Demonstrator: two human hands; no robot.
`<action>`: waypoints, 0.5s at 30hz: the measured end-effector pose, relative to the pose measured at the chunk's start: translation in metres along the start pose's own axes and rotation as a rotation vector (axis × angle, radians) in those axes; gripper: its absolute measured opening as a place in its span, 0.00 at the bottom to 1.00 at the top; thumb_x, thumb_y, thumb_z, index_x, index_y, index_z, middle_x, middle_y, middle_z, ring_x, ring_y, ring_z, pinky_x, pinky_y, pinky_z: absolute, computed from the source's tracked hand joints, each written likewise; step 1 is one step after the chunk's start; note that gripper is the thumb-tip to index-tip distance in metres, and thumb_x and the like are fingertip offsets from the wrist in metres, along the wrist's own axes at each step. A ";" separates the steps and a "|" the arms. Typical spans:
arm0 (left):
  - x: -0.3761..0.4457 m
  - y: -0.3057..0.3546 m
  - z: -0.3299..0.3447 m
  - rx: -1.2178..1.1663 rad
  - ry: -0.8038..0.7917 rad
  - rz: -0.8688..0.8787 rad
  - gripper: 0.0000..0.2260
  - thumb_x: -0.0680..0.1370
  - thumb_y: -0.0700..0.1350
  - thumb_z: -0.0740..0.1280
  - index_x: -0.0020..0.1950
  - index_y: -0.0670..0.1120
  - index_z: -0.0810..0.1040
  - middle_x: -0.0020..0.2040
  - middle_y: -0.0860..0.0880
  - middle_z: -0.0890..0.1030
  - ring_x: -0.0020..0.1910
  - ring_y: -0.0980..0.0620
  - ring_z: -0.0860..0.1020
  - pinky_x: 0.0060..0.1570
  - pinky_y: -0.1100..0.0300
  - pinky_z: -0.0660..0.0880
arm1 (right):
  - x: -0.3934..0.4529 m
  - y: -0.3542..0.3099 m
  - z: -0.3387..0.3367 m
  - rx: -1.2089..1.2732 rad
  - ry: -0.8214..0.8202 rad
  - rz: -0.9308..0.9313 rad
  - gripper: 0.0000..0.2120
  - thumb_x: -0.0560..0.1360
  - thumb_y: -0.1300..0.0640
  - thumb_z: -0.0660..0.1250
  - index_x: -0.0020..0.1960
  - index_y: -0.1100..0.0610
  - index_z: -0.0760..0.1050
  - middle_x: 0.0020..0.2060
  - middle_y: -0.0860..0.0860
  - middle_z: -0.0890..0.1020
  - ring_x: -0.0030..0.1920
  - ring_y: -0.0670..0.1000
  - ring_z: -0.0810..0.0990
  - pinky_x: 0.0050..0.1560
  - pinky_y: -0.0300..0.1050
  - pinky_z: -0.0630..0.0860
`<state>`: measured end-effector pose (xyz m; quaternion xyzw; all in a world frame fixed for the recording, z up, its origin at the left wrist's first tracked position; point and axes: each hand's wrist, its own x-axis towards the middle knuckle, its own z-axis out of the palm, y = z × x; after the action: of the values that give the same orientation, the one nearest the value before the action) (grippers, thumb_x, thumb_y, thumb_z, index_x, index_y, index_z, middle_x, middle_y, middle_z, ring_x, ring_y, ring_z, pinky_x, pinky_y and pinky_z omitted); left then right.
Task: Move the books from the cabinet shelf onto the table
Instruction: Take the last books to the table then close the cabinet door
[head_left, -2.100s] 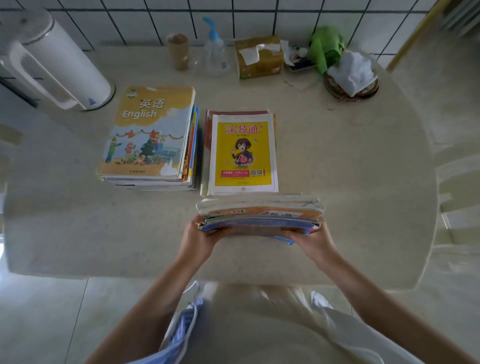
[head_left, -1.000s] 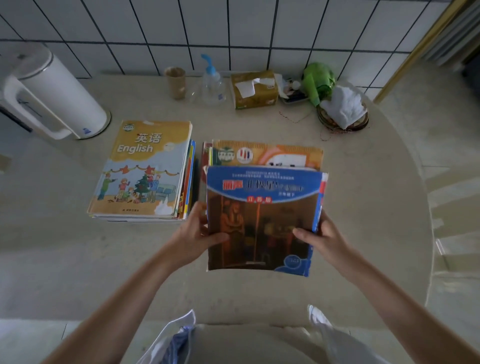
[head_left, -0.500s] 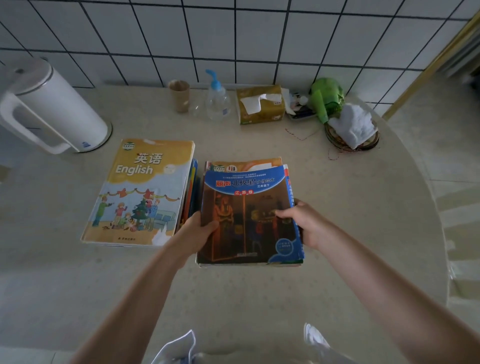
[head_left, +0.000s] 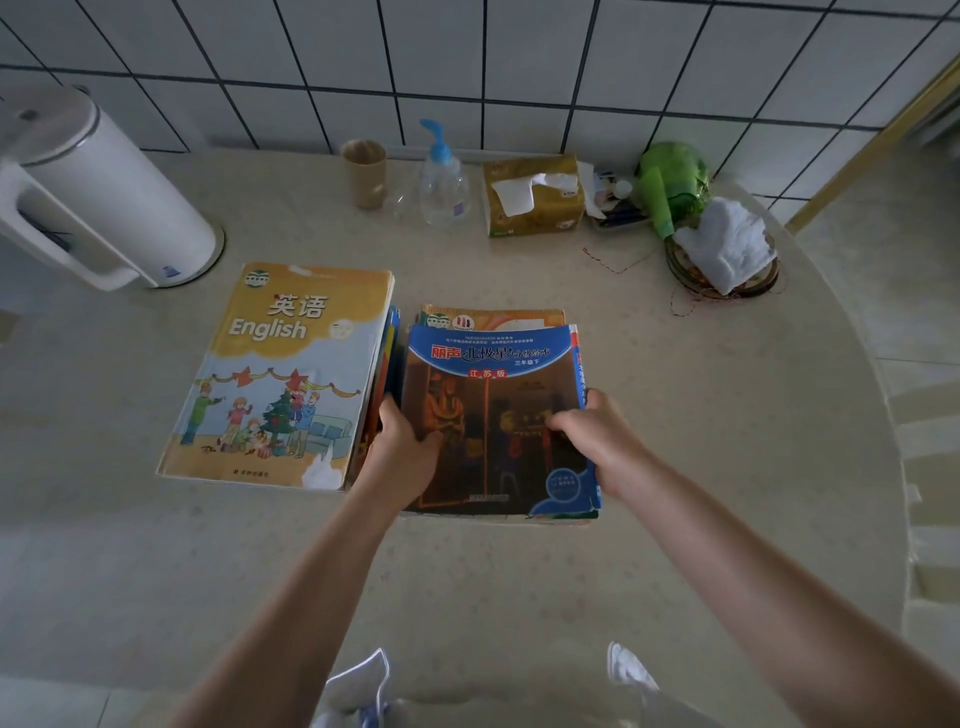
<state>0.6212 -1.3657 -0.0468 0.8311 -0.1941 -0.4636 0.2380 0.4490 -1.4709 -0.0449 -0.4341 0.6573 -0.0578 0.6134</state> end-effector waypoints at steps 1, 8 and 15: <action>0.001 0.000 0.001 0.038 0.019 0.011 0.29 0.81 0.43 0.63 0.76 0.47 0.50 0.68 0.41 0.71 0.59 0.42 0.77 0.45 0.53 0.79 | -0.001 -0.001 0.000 -0.022 0.013 -0.022 0.12 0.75 0.56 0.66 0.56 0.54 0.67 0.48 0.55 0.80 0.46 0.54 0.82 0.44 0.50 0.80; -0.009 -0.003 0.012 0.361 0.156 0.080 0.33 0.80 0.49 0.63 0.77 0.48 0.45 0.63 0.39 0.73 0.58 0.40 0.77 0.56 0.47 0.77 | -0.006 0.005 0.006 -0.253 0.019 -0.107 0.21 0.73 0.55 0.68 0.58 0.53 0.59 0.51 0.52 0.74 0.50 0.53 0.78 0.44 0.48 0.79; -0.011 -0.004 0.020 0.357 0.227 0.131 0.37 0.80 0.51 0.63 0.78 0.48 0.41 0.70 0.40 0.66 0.65 0.40 0.72 0.57 0.47 0.74 | -0.010 0.008 0.013 -0.242 0.016 -0.170 0.32 0.72 0.57 0.69 0.68 0.49 0.53 0.58 0.53 0.73 0.58 0.55 0.75 0.54 0.54 0.79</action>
<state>0.5987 -1.3607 -0.0511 0.8925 -0.2988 -0.3089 0.1370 0.4543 -1.4534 -0.0452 -0.5585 0.6252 -0.0334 0.5441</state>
